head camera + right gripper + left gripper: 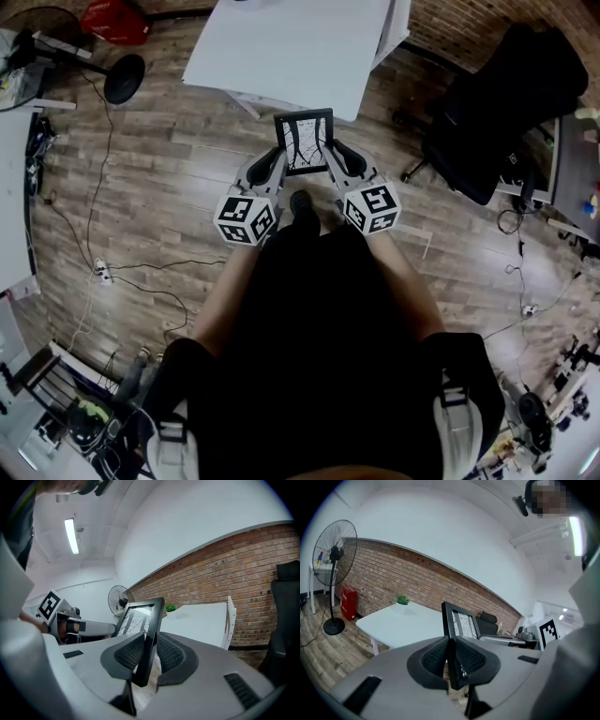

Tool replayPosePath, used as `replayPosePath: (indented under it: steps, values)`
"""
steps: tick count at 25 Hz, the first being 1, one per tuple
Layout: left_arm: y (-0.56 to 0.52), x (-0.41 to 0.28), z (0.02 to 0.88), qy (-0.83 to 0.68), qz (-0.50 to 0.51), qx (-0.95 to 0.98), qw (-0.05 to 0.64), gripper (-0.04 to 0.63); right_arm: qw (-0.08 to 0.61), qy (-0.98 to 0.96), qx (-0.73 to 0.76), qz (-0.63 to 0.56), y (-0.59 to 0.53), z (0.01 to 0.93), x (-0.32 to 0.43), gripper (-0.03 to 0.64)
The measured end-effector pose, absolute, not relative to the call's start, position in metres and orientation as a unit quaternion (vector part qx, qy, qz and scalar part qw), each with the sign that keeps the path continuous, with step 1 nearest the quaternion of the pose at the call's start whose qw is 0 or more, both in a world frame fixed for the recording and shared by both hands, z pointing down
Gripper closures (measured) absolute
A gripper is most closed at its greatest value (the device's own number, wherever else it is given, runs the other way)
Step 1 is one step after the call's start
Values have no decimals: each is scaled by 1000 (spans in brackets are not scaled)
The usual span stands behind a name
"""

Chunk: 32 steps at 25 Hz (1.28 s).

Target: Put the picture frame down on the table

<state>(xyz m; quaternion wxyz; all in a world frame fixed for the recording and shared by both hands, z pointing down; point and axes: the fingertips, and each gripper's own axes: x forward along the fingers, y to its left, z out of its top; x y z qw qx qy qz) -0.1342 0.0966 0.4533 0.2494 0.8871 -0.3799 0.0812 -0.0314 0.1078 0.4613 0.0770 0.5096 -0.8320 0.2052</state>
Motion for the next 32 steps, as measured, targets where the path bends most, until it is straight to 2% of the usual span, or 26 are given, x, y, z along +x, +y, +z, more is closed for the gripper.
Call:
replayPosePath:
  steps: [32]
  values:
    - [49,-123,456,-372,83,889,253,532,85,-831,510,204,59,464,-20,538]
